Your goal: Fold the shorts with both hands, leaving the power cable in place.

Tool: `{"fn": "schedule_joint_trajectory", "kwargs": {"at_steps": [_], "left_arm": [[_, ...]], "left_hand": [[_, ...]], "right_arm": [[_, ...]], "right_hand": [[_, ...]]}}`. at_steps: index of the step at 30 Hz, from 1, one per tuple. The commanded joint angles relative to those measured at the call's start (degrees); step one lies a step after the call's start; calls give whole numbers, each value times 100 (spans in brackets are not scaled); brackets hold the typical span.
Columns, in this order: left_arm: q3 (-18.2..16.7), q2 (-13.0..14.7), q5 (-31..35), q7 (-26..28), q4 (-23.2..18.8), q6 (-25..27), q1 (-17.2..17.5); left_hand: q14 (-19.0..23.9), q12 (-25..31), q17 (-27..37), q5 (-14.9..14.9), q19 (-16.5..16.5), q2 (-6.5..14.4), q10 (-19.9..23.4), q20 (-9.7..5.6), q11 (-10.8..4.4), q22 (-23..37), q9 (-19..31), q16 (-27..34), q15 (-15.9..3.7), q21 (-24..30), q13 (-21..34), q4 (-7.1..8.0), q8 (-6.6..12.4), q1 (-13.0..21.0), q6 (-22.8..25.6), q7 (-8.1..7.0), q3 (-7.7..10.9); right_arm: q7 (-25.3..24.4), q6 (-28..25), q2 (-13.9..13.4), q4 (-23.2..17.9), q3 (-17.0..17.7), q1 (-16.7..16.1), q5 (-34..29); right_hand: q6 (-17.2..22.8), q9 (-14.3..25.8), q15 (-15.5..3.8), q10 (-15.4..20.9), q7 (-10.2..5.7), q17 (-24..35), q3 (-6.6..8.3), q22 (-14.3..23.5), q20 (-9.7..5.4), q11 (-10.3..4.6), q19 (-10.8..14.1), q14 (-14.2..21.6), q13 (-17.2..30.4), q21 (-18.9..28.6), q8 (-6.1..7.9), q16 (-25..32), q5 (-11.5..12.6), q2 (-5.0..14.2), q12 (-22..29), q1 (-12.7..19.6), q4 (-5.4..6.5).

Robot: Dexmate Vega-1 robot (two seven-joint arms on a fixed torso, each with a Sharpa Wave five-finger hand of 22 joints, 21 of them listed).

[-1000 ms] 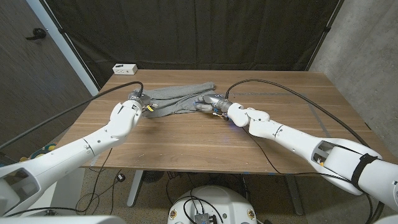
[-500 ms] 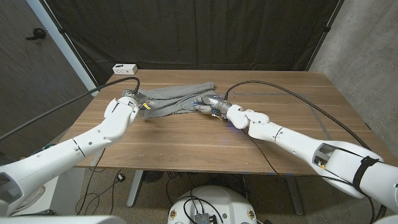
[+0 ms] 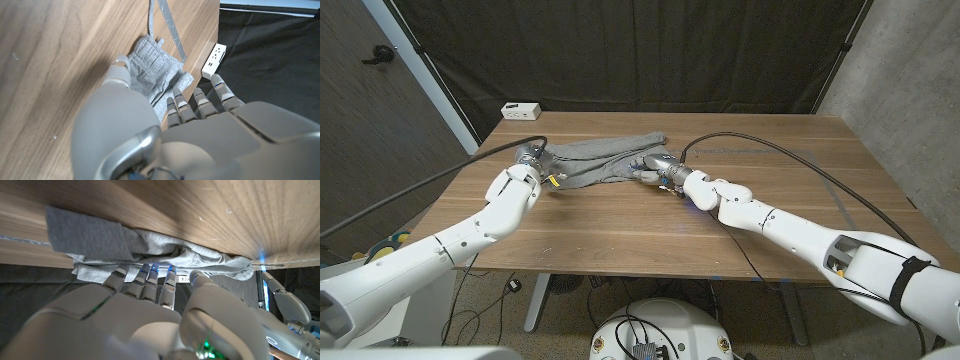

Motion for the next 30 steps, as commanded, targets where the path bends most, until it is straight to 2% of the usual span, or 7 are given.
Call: {"fn": "schedule_joint_trajectory", "kwargs": {"at_steps": [1, 5, 10, 20, 22, 27, 30], "left_arm": [[157, -263, 77, 255, 713, -404, -256], [275, -350, 101, 206, 890, -487, -415], [423, -406, 187, 568, 1154, -530, -517], [606, -594, -216, 2050, 1772, -523, -599], [643, -640, -330, 2496, 1923, -499, -598], [796, -713, -489, 3158, 2223, -461, -679], [891, -779, -546, 3663, 2448, -383, -730]], "left_hand": [[-28, 80, 10, 58, 37, -71, 33, 12, -6, 10, 6, 36, -86, 3, 7, -21, 79, 48, 111, -73, -34], [-1, 188, 6, 138, 73, -84, 258, -13, -63, 11, 8, 62, -155, -9, 4, -43, 175, 136, 386, -349, -95], [188, 307, 0, 228, 207, -75, 601, -101, -158, 9, 10, 127, -326, 10, -2, -83, 247, 305, 707, -509, -145], [891, 461, -17, 388, 603, 156, 1531, -305, -279, 27, 22, 224, -704, 118, -11, -110, 391, 816, 1767, -584, -221], [1148, 517, -14, 336, 724, 300, 2016, -363, -298, 33, 28, 228, -793, 172, -2, -139, 460, 1056, 2239, -591, -204], [1786, 697, 32, -278, 980, 950, 3469, -474, -322, 39, 46, 260, -973, 371, 98, -262, 854, 2316, 4135, -576, 153], [2069, 895, 56, -268, 984, 1273, 4175, -483, -287, 63, 58, 325, -1045, 483, 247, -295, 1067, 2889, 4934, -564, 355]], "right_arm": [[-22, -76, 0, 16, 36, -44, 30], [21, -131, 16, 43, 25, -18, 34], [4, -61, 28, 135, 24, 2, 83], [17, 10, 104, 373, 3, 114, 152], [6, 10, 124, 432, -5, 136, 156], [123, 24, 159, 591, -50, 225, 202], [234, 67, 191, 710, -79, 290, 257]], "right_hand": [[35, 8, -199, 35, 1, 10, 21, 2, 4, 2, 47, 47, 15, 16, 32, 53, 0, -3, 19, 57, -32], [35, 8, -194, 35, 0, 8, 24, 2, 0, 7, 50, 48, 15, 13, 31, 56, -3, -4, 17, 57, -37], [33, 7, -194, 34, 0, 7, 26, 2, 5, -2, 50, 48, 15, 8, 28, 60, -7, -4, 13, 52, -39], [51, 7, -194, 56, 2, 6, 30, 3, 1, 8, 57, 48, 15, -2, 30, 72, -16, 0, 14, 38, -43], [60, 7, -194, 63, 7, 5, 34, 3, 5, 13, 57, 45, 15, -4, 33, 73, -17, 3, 16, 38, -44], [126, 7, -209, 129, 13, -4, 42, 3, 8, -9, 84, 115, 15, -2, 54, 101, -22, -4, 36, 32, -50], [234, 7, -200, 256, 35, -20, 62, 4, 14, 56, 162, 222, 15, 14, 83, 136, -27, -7, 72, 9, -41]]}}
